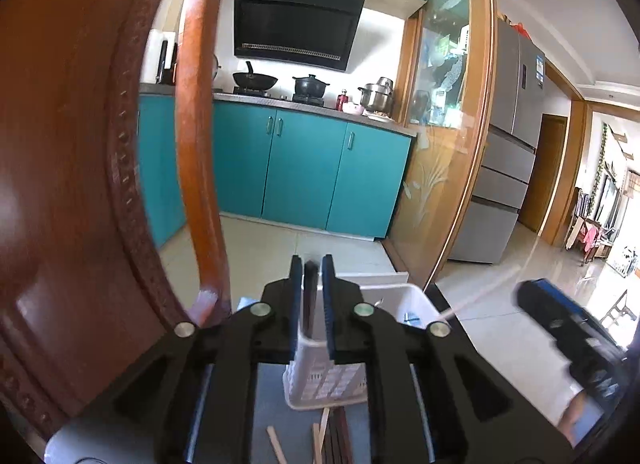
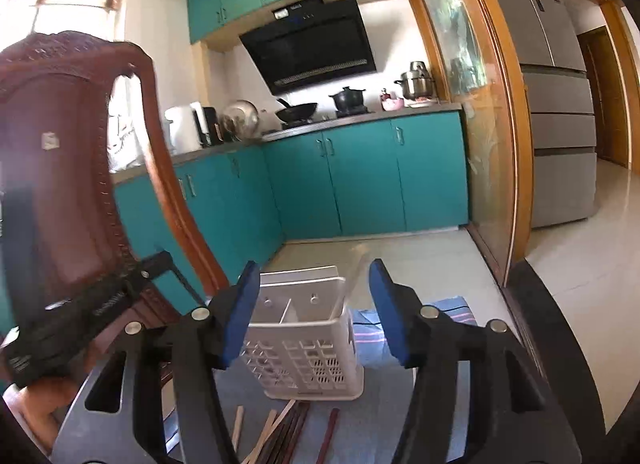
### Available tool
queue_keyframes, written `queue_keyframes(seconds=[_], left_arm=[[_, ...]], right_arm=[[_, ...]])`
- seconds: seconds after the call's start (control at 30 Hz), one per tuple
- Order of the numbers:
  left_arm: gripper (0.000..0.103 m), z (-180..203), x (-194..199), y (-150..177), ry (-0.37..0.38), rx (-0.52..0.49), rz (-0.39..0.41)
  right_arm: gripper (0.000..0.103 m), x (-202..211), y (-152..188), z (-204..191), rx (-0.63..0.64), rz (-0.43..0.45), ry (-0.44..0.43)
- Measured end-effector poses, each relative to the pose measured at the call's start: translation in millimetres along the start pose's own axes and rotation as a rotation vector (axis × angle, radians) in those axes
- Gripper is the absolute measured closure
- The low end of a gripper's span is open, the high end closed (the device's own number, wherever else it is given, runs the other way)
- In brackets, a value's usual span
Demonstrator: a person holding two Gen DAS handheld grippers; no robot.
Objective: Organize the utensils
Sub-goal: 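Open both grippers to drop the chopsticks into the white caddy, then lower both open grippers back toward the row of chopsticks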
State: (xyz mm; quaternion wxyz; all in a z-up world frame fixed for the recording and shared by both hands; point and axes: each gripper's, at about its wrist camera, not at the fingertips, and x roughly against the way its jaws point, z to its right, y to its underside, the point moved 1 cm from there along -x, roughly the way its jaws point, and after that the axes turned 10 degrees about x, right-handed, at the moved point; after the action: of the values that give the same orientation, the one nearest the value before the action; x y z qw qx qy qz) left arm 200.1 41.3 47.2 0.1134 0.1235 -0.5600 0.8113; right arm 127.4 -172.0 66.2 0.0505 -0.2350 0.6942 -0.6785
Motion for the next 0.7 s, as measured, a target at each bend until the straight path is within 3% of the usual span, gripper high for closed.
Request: queue_keyframes(seconds=[0.07,0.17,0.27,0.4,0.5,0.7], left_arm=[[0.073,-13,13,4,0.035,0.042,-0.014],[0.063,-22,25,14,0.067,0.083,-0.019],[0.063,-26,25,33,0.023,0.055,-0.063],[0.068,-32,-4,64,-0.066,0.026,-0.269],[0.069,-38,-27,85,-0.116,0.010,-0.408],[0.069,-46,-61,125,-0.188,0.006,-0.582]], right_arm=[[0.047,13,7,4,0.001,0.015,-0.059],[0.047,19,24,-3,0.044,-0.036,-0.141],[0.050,-13,51,-19,0.120,-0.259,-0.144],[0.067,-74,99,-21,0.098,-0.562,-0.071],[0.071,-101,121,-24,0.093,-0.683,-0.034],[0.071,-114,143,-32,0.118,-0.776,0.024]])
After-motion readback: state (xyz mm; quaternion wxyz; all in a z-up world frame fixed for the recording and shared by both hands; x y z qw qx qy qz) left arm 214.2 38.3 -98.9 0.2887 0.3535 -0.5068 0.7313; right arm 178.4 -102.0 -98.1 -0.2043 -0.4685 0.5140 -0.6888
